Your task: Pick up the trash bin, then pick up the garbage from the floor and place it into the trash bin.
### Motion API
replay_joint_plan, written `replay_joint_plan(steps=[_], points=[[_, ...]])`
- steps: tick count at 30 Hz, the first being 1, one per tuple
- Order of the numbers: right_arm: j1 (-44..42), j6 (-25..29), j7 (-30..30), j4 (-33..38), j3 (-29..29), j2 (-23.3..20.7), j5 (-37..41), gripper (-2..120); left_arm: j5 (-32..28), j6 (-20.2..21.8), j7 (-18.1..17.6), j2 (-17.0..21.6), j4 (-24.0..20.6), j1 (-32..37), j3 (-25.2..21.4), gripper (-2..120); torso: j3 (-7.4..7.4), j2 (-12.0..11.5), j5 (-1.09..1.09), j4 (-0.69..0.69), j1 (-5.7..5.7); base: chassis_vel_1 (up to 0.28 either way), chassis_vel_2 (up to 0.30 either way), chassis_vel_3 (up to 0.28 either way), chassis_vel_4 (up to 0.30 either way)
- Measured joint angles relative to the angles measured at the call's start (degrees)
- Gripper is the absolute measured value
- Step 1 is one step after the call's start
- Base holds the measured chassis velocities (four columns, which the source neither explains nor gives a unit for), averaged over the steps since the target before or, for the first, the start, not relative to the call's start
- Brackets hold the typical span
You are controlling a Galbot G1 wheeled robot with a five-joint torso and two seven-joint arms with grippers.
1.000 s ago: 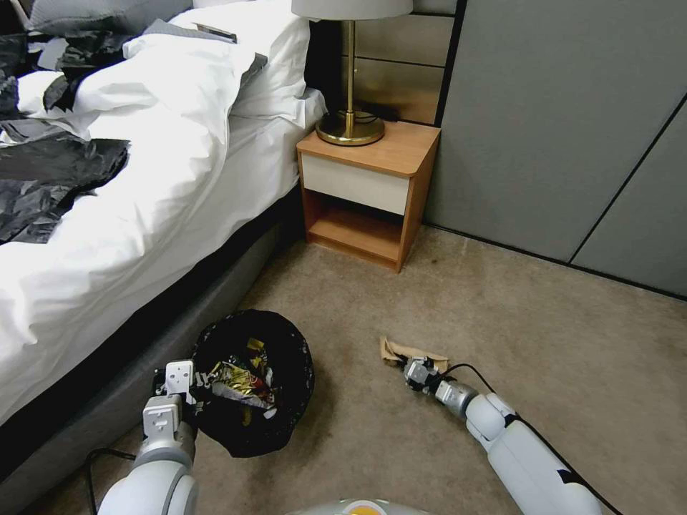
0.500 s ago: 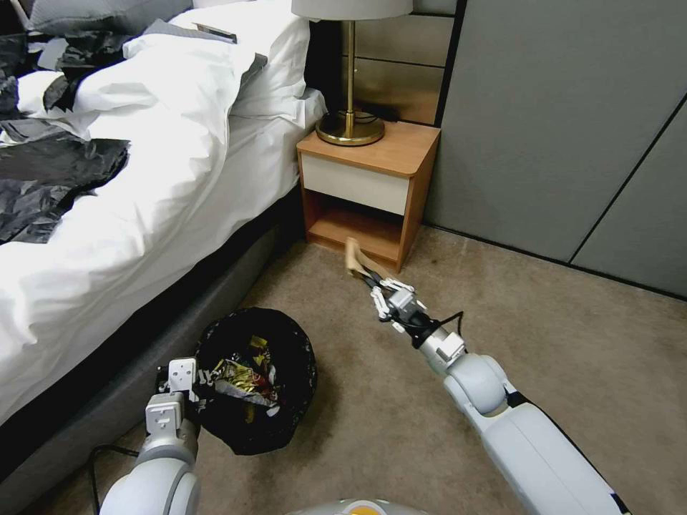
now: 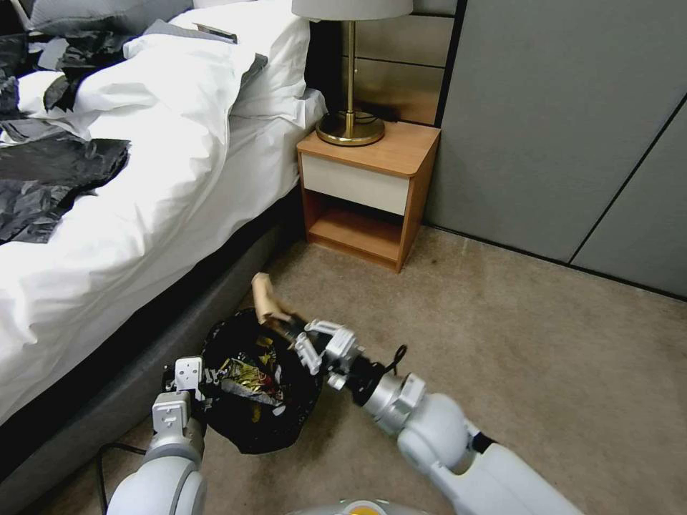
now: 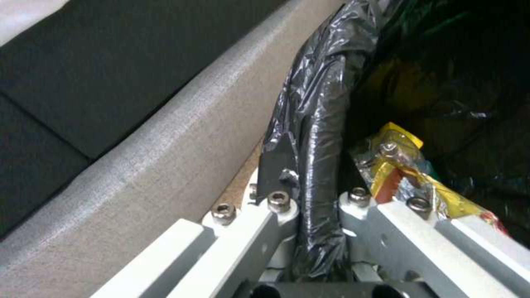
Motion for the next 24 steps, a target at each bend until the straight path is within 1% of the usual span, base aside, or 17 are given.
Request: replay_joint_plan(steps=[1,6,9,15,19,21,23,24], points=[[0.14,0.00,-0.01,-1.09,-0.99,0.25,-0.34,0,0.06,-0.03,0.00,-0.05,-0.09,0.07,-0.01,1,0.00,0.00,0.00,0.00,-0.01,0.000,0.000,0.000,0.000],[0.23,-0.01,0.07,-2.46,-2.05,0.52,-0.77,0,0.15,-0.05,0.00,-0.15,-0.14,0.06,0.09,1,0.00,0.00,0.00,0.00,-0.01,0.000,0.000,0.000,0.000],[1.55,-0.06,0.33,-6.18,-3.91,1.71,-1.60,0,0.82,-0.07,-0.01,-0.76,-0.14,0.00,1.62,1,0.01,0.00,0.00,-0.01,0.00,0.000,0.000,0.000,0.000],[2.25,-0.05,0.34,-9.38,-4.20,1.93,-2.20,0,1.35,-0.20,-0.03,-1.32,-0.45,0.51,2.96,1,0.00,0.00,0.00,0.00,0.00,0.000,0.000,0.000,0.000],[1.60,-0.43,0.25,-9.60,-3.34,1.33,-3.03,0,1.29,-0.22,-0.08,-1.14,-0.70,0.56,2.76,1,0.01,0.00,0.00,-0.01,0.00,0.000,0.000,0.000,0.000],[1.51,-0.45,0.22,-9.61,-3.21,1.29,-3.17,1,1.25,-0.22,-0.08,-1.09,-0.76,0.56,2.71,1,0.00,0.00,0.00,-0.01,-0.01,0.000,0.000,0.000,0.000],[1.10,-0.53,0.15,-9.62,-2.75,1.27,-3.49,13,1.06,-0.22,-0.08,-0.90,-1.03,0.55,2.61,1,0.00,0.00,0.00,-0.01,-0.01,0.000,0.000,0.000,0.000],[1.10,-0.53,0.15,-9.62,-2.75,1.27,-3.49,13,1.06,-0.22,-0.08,-0.90,-1.03,0.55,2.61,1,0.00,0.00,0.00,-0.01,-0.01,0.000,0.000,0.000,0.000]])
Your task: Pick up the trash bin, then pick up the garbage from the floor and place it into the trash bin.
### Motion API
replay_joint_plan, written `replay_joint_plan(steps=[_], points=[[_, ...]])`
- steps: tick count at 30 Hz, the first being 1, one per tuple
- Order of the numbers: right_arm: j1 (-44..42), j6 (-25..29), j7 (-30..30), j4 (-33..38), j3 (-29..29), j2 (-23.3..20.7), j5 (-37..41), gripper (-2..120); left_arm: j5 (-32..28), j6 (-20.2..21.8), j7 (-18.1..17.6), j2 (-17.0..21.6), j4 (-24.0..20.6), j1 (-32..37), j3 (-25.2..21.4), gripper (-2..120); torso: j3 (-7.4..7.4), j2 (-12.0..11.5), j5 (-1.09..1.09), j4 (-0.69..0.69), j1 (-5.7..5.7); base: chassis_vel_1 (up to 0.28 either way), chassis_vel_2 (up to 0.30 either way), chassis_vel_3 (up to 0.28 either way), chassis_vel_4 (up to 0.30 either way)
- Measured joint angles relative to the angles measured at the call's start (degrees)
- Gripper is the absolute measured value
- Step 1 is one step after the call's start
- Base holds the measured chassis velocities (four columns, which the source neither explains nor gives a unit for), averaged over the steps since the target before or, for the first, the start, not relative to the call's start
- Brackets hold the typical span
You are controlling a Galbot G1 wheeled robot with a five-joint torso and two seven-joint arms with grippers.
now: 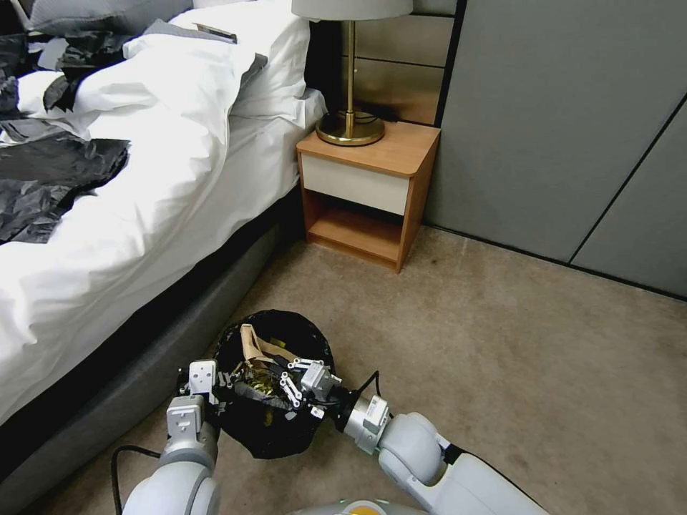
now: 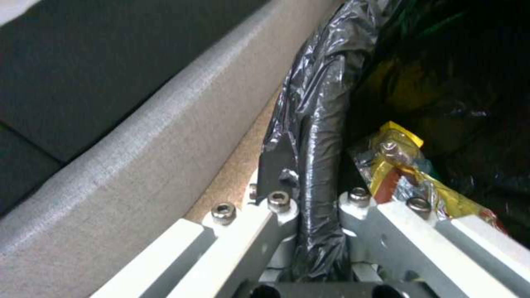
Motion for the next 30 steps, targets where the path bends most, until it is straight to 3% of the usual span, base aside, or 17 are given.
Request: replay_joint_plan(steps=[4,8,10,15,22,30], points=[[-0.66,-0.02,-0.18,-0.01,0.80,-0.09,-0.33,31,-0.12,0.10,-0.01,0.11,-0.17,-0.02,0.04,1,0.00,0.00,0.00,0.00,0.00,0.000,0.000,0.000,0.000],[-0.90,-0.02,-0.25,0.15,1.10,-0.33,-0.38,40,-0.14,0.11,-0.01,0.18,-0.17,-0.01,0.04,1,0.00,0.00,0.00,0.00,0.00,0.000,0.000,0.000,0.000],[-1.30,-0.04,-0.28,0.67,1.68,-0.83,-0.44,53,-0.23,0.11,-0.01,0.46,-0.17,0.07,-0.02,1,0.00,0.00,0.00,0.00,0.00,0.000,0.000,0.000,0.000],[-1.64,-0.04,-0.34,0.94,2.07,-1.01,-0.52,67,-0.36,0.18,-0.01,0.61,-0.17,0.05,-0.11,1,0.00,0.00,0.00,0.00,0.00,0.000,0.000,0.000,0.000],[-1.74,-0.05,-0.54,1.45,2.22,-1.42,-0.68,96,-0.52,0.35,-0.03,0.69,-0.39,0.05,-0.20,1,0.00,0.00,0.00,0.00,0.00,0.000,0.000,0.000,0.000],[-1.56,0.02,-1.02,3.86,2.73,-2.15,-0.65,100,-0.65,0.44,-0.05,0.82,-0.39,0.02,-0.65,1,0.00,0.00,0.00,0.00,0.00,0.000,0.000,0.000,0.000]])
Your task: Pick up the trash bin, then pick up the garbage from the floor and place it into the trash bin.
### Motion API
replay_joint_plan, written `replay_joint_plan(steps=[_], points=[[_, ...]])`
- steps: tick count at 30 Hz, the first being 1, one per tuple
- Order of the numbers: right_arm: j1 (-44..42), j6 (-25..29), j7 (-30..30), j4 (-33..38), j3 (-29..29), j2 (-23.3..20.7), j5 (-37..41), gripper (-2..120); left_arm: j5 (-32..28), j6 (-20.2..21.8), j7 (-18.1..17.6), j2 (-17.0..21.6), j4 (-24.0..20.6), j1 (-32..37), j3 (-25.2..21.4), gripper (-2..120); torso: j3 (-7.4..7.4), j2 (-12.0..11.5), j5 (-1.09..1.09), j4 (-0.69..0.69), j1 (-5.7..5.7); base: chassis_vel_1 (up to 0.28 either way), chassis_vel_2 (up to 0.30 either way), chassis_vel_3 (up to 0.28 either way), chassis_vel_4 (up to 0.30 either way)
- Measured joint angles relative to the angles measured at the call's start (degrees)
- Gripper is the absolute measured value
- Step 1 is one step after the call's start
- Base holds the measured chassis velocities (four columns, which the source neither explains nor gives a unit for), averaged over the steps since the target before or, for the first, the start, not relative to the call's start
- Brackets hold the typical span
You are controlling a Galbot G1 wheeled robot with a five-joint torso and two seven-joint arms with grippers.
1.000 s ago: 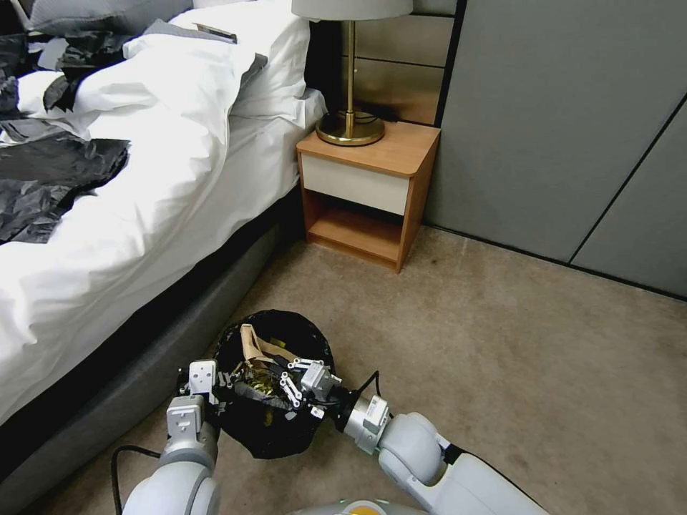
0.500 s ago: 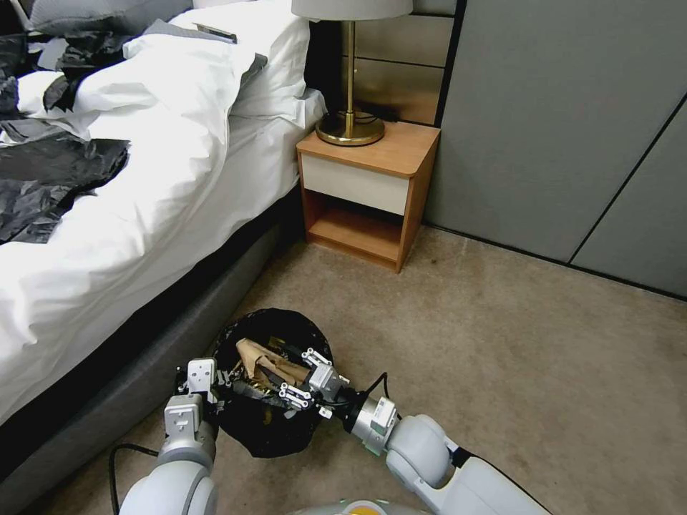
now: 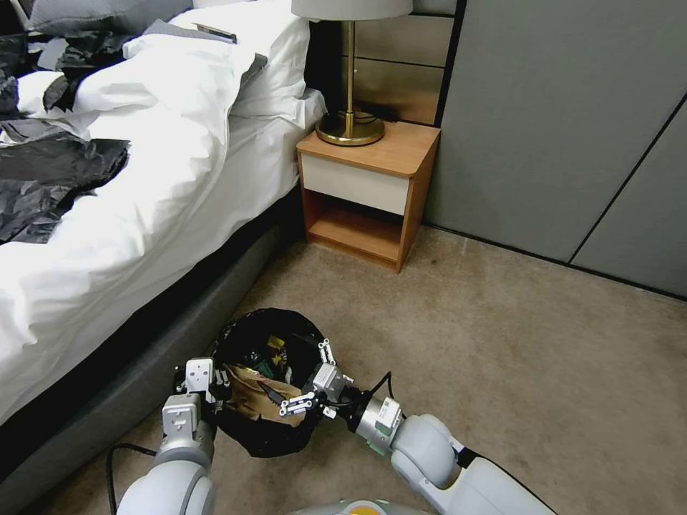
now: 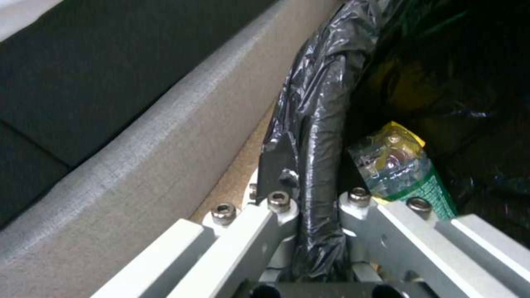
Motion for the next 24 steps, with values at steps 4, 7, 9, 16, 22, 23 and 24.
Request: replay_joint_plan(steps=[4,7,9,16,22,23,24], points=[[-0.14,0.54,-0.12,3.75,1.92,-0.04,-0.13,100,-0.29,0.07,0.00,0.23,0.21,-0.09,-0.55,1,0.00,0.00,0.00,0.00,0.00,0.000,0.000,0.000,0.000],[-0.62,0.60,0.29,6.86,3.67,-0.05,-0.11,100,-0.44,0.11,0.00,0.40,0.42,-0.15,-0.89,1,0.00,0.00,0.00,0.01,0.00,0.000,0.000,0.000,0.000],[-1.08,0.58,1.12,8.96,4.84,-0.05,0.04,100,-0.54,0.14,-0.01,0.50,0.51,-0.17,-1.06,1,0.00,0.00,0.00,0.00,0.00,0.000,0.000,0.000,0.000],[-4.59,0.21,4.24,18.66,12.23,-0.68,1.65,100,-0.79,0.27,-0.04,0.84,1.02,-0.34,-1.56,1,0.00,0.00,0.00,0.00,0.00,0.000,0.000,0.000,0.000],[-8.43,1.11,4.87,24.05,21.94,-1.32,3.53,100,-0.94,0.35,-0.05,0.89,1.23,-0.18,-1.96,1,0.00,0.00,0.00,0.00,0.00,0.000,0.000,0.000,0.000],[-8.43,1.11,4.87,24.05,21.94,-1.32,3.53,100,-0.94,0.35,-0.05,0.89,1.23,-0.18,-1.96,1,0.00,0.00,0.00,0.00,0.00,0.000,0.000,0.000,0.000],[-9.60,1.35,5.32,24.61,24.30,-0.97,3.78,100,-1.05,0.35,-0.06,0.97,1.23,-0.05,-2.13,1,0.00,0.00,0.00,0.00,0.00,0.000,0.000,0.000,0.000]])
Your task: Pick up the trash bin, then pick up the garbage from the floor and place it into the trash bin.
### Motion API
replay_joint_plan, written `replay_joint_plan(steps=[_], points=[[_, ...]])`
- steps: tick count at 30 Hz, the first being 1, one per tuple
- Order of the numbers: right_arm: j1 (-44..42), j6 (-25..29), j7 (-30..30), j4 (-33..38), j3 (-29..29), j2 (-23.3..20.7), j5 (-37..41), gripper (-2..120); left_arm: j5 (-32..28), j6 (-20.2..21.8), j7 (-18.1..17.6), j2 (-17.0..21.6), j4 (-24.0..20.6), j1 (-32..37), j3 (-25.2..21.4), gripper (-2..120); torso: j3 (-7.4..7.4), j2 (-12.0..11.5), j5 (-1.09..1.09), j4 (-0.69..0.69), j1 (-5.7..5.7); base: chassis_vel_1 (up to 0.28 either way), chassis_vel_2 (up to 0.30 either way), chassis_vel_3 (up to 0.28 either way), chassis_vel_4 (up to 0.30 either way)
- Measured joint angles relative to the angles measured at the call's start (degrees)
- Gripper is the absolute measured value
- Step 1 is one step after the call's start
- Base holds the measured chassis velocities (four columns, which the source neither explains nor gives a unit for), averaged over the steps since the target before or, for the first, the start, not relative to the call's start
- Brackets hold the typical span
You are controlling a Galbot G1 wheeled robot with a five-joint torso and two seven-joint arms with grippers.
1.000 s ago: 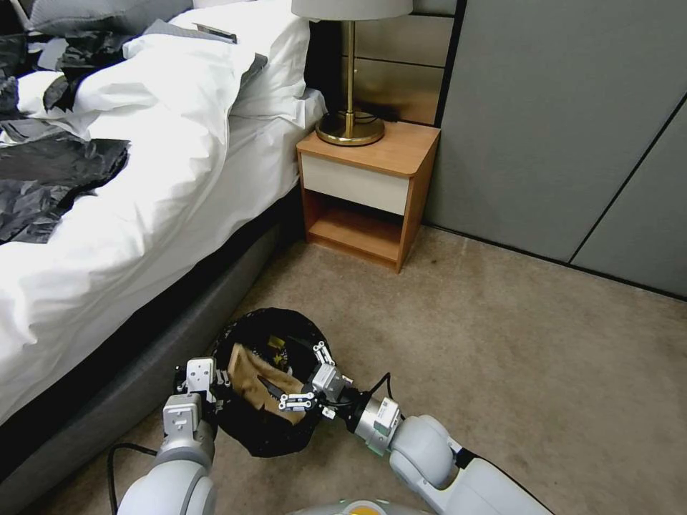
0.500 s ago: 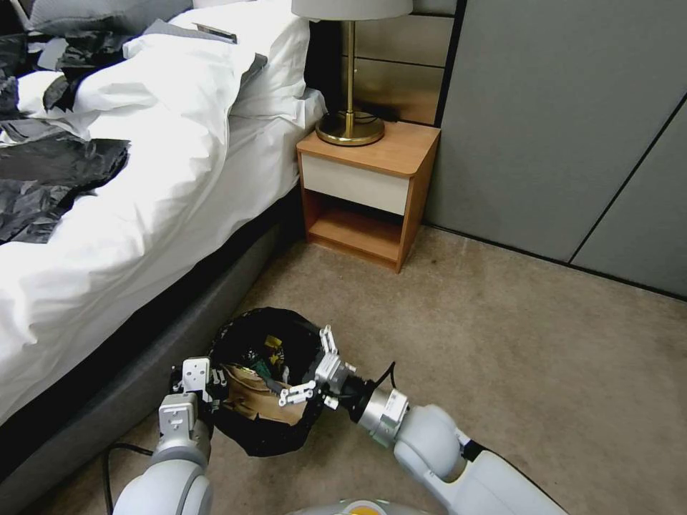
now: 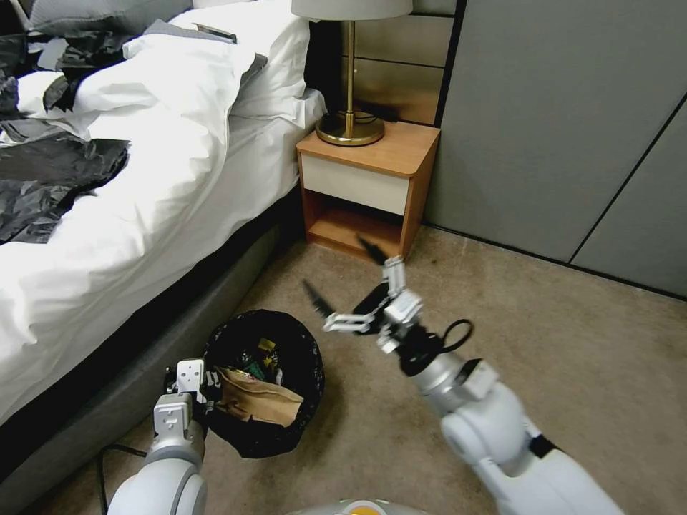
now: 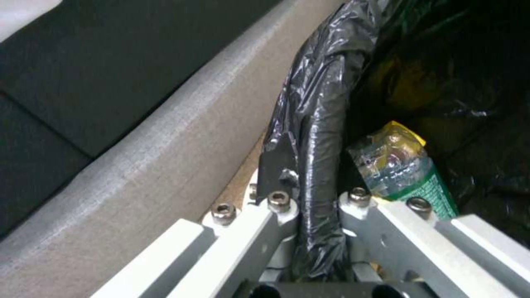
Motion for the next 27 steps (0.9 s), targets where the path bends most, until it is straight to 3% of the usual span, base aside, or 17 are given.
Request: replay_joint_plan(steps=[2,8,16,27], points=[[-2.77,0.24,1.68,0.07,4.28,1.32,0.02,100,-0.22,0.00,0.00,0.22,-0.11,0.27,-0.37,1,0.00,0.00,0.00,0.00,0.00,0.000,0.000,0.000,0.000],[-8.84,0.17,4.84,-4.47,9.67,2.57,-3.00,100,-1.15,0.00,-0.20,0.58,-0.85,0.74,-0.59,1,0.00,0.00,-0.01,0.00,0.00,0.000,0.000,0.000,0.000],[-12.88,0.36,4.79,-11.43,7.89,-4.36,-5.92,100,-1.27,-0.30,-0.09,0.68,-2.02,1.94,-0.50,1,0.00,0.00,0.00,0.00,0.00,0.000,0.000,0.000,0.000],[-12.43,0.24,4.94,-13.00,5.48,-3.54,-7.14,100,-0.93,-0.80,0.26,0.94,-4.05,3.94,-0.64,1,0.00,0.00,0.00,0.00,0.00,0.020,0.016,0.012,0.012]])
